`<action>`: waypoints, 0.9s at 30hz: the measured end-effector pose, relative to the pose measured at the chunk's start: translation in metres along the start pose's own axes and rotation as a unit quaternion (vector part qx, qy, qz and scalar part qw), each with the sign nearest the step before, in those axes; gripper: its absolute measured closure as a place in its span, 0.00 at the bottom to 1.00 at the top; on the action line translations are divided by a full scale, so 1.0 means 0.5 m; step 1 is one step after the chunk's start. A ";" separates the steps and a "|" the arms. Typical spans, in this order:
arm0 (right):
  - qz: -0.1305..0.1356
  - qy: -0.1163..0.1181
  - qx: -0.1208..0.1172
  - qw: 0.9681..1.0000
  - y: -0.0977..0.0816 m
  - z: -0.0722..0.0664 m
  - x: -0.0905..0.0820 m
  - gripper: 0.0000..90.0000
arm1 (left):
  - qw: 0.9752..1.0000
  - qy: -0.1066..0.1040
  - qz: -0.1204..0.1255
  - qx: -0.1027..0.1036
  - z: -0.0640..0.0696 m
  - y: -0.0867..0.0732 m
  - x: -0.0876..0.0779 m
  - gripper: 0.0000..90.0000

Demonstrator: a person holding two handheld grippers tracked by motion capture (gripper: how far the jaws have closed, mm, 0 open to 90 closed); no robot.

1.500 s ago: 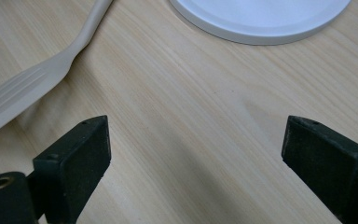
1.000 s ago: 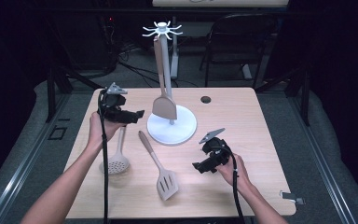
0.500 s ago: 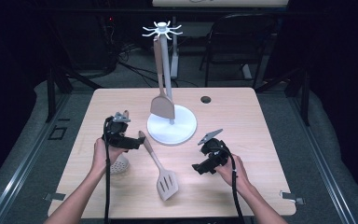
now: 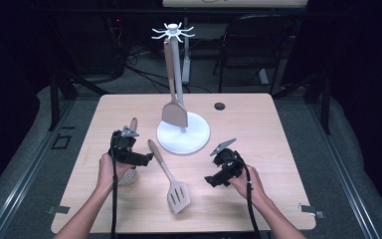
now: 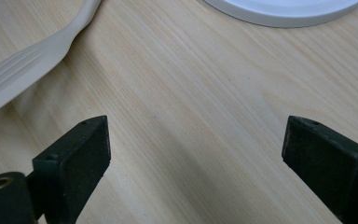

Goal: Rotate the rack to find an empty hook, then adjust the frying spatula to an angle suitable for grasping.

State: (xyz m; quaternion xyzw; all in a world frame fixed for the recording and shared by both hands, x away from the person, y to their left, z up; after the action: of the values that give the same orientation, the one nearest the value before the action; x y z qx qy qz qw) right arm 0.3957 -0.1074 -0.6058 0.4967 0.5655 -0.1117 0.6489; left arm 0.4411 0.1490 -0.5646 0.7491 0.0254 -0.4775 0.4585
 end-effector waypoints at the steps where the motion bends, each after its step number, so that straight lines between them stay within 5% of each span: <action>1: -0.003 -0.001 -0.003 1.000 -0.001 0.001 0.001 0.08 | 1.000 0.002 0.006 -0.009 -0.004 0.001 -0.002 0.00; 9: -0.007 0.002 -0.005 1.000 0.000 -0.005 0.004 0.09 | 0.999 -0.002 0.012 -0.035 -0.004 -0.004 -0.009 0.00; 16: 0.003 -0.021 -0.008 1.000 0.009 -0.011 -0.001 0.23 | 0.999 -0.011 0.003 -0.044 0.016 -0.015 -0.004 0.00; 19: 0.000 -0.005 -0.001 1.000 0.007 -0.021 0.002 0.36 | 0.999 -0.011 0.000 -0.045 0.022 -0.017 -0.001 0.00; 20: -0.005 0.001 -0.003 1.000 0.005 -0.026 0.003 0.47 | 0.999 -0.013 -0.002 -0.046 0.025 -0.017 0.000 0.00; 23: -0.021 0.022 -0.041 0.999 -0.003 -0.050 0.005 0.80 | 0.998 -0.011 -0.001 -0.056 0.025 -0.018 0.005 0.00; 27: -0.022 0.042 -0.061 0.997 -0.007 -0.087 0.012 0.99 | 0.998 -0.015 0.000 -0.067 0.027 -0.019 0.008 0.00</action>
State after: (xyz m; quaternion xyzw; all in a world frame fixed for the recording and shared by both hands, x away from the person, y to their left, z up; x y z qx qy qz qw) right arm 0.3683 -0.0729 -0.6068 0.4478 0.6091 -0.0699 0.6509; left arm 0.4295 0.1434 -0.5754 0.7096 0.0507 -0.4860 0.5077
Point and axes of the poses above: each handheld gripper's, and its own axes: x roughly forward along the jaws, y roughly out of its top, z roughly to its right, the point moved 10 cm from there along x, roughly forward along the jaws, and after that the axes turned 12 degrees about x, right-handed, at the moved point
